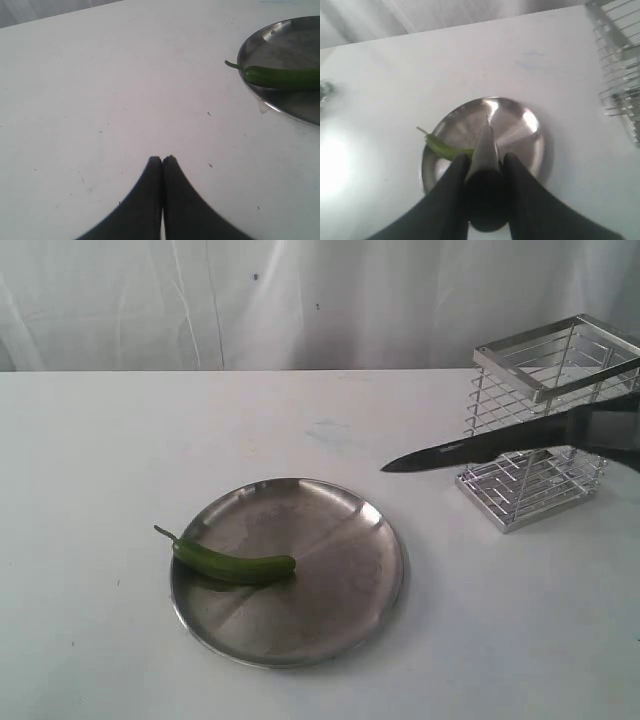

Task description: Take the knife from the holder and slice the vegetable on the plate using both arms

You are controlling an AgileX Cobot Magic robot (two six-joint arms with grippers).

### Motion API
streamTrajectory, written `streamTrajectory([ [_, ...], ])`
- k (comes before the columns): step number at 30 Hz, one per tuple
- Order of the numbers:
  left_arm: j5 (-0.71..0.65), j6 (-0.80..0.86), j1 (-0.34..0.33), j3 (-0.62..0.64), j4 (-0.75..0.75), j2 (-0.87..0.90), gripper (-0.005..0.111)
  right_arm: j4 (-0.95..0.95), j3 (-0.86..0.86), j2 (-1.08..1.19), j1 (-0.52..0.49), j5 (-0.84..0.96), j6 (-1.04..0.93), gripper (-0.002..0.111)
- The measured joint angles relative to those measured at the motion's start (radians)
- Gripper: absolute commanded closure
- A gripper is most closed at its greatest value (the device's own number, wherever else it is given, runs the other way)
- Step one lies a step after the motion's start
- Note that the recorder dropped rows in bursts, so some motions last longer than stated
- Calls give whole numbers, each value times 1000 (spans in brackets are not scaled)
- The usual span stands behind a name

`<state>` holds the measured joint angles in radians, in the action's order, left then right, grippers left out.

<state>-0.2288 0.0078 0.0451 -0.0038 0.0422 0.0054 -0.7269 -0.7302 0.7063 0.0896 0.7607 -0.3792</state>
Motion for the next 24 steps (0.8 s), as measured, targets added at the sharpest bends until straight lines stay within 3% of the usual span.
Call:
streamTrajectory([
  [8,22,-8,0,0,-5,0,107,-315,93,0,0,13,-180,108],
  [10,58,-68,0,0,-96,0,107,-360,104,0,0,25,-200,108],
  [15,77,-306,0,0,-511,0,107,-426,108,0,0,38,-262,108],
  [24,-149,-352,0,0,-804,0,107,-545,112,118,0,69,-381,108],
])
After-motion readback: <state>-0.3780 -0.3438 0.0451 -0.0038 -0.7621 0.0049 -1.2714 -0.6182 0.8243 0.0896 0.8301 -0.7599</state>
